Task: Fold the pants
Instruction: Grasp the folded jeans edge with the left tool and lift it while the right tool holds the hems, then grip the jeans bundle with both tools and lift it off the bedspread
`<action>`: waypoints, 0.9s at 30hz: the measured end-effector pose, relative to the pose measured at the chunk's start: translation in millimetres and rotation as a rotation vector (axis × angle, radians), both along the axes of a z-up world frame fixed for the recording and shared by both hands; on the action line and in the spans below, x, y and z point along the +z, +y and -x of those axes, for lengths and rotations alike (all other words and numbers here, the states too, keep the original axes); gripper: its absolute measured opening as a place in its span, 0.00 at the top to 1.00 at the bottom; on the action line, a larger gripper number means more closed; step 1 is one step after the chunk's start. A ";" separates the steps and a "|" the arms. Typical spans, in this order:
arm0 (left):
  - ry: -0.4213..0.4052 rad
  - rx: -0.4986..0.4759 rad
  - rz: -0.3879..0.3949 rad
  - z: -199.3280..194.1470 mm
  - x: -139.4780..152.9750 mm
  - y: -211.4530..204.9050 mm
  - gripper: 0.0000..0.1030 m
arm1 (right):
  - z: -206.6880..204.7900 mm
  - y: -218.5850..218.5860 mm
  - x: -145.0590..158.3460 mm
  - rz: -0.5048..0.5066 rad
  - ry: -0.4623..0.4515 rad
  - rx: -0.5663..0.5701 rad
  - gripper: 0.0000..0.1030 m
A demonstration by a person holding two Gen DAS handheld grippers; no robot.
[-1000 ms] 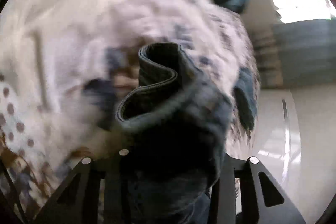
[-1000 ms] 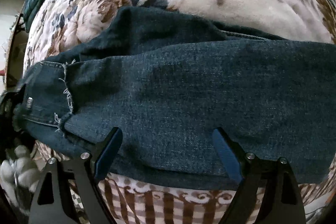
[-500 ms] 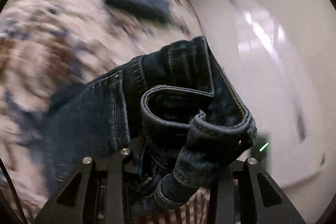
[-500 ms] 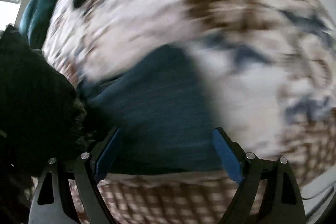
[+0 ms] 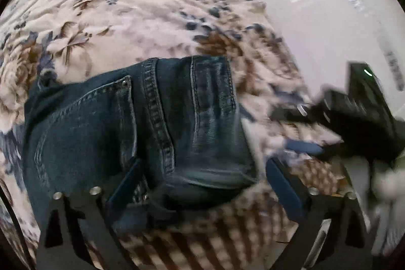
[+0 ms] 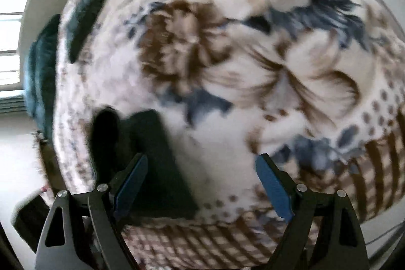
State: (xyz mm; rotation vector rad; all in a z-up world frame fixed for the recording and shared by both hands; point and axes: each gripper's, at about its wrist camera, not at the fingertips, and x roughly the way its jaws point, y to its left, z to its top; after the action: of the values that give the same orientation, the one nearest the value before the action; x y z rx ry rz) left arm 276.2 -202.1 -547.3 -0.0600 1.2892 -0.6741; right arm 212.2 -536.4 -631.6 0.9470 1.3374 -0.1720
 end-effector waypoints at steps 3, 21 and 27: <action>0.040 -0.006 -0.004 -3.8 9.0 6.0 0.02 | -22.5 8.9 9.8 -0.059 -0.041 0.051 0.13; 0.167 0.410 -0.170 -71.4 -46.0 136.2 0.02 | -39.2 89.2 -1.0 0.084 0.108 0.369 0.84; 0.204 0.431 -0.145 -89.1 -49.2 135.6 0.02 | -47.9 86.5 -49.0 0.084 0.197 0.374 0.76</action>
State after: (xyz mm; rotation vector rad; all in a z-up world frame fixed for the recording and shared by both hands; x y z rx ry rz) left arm 365.4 -66.5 -596.5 -0.2854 1.4583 -0.2071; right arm 260.1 -449.9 -680.5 0.6069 1.6515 -0.0336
